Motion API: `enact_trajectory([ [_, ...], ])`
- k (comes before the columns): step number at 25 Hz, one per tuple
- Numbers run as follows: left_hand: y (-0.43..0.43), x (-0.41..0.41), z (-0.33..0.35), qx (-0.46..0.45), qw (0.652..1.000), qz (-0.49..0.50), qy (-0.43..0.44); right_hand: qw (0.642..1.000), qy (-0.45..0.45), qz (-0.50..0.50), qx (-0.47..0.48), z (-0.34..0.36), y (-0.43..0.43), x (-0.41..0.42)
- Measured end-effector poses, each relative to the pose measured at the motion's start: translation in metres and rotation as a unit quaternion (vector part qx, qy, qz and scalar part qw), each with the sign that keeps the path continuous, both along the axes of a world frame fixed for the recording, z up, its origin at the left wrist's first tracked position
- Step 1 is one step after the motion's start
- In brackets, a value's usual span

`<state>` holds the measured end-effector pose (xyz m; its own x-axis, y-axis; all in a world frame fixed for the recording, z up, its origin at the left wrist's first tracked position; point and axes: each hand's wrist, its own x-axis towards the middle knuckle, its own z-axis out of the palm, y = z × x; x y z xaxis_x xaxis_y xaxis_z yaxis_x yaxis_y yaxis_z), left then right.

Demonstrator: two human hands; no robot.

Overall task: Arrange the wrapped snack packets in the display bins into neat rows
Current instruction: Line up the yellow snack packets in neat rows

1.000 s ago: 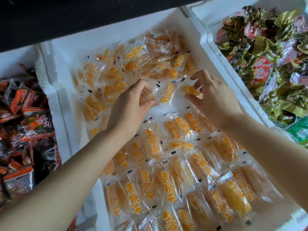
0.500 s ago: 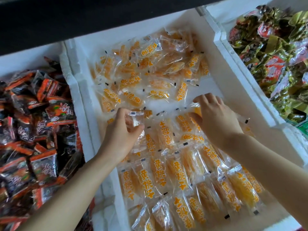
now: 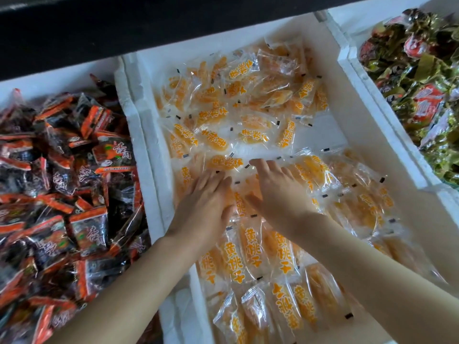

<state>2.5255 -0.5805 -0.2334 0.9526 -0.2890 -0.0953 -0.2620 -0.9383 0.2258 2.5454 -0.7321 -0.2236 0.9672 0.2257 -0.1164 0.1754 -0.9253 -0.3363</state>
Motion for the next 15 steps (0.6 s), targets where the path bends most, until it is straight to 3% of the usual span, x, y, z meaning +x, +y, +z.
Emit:
enact_trajectory([
  [6,0.004,-0.006,0.002,0.076,0.997,-0.030,0.010,0.992,-0.038,-0.017,0.117,0.008,-0.003,0.006],
  [11,-0.006,-0.002,0.005,-0.024,0.999,-0.039,-0.027,0.970,-0.056,-0.113,0.207,0.020,-0.031,0.035],
  [15,-0.030,0.009,0.003,-0.065,0.997,-0.052,-0.004,0.889,0.052,-0.218,0.399,0.021,-0.049,0.045],
])
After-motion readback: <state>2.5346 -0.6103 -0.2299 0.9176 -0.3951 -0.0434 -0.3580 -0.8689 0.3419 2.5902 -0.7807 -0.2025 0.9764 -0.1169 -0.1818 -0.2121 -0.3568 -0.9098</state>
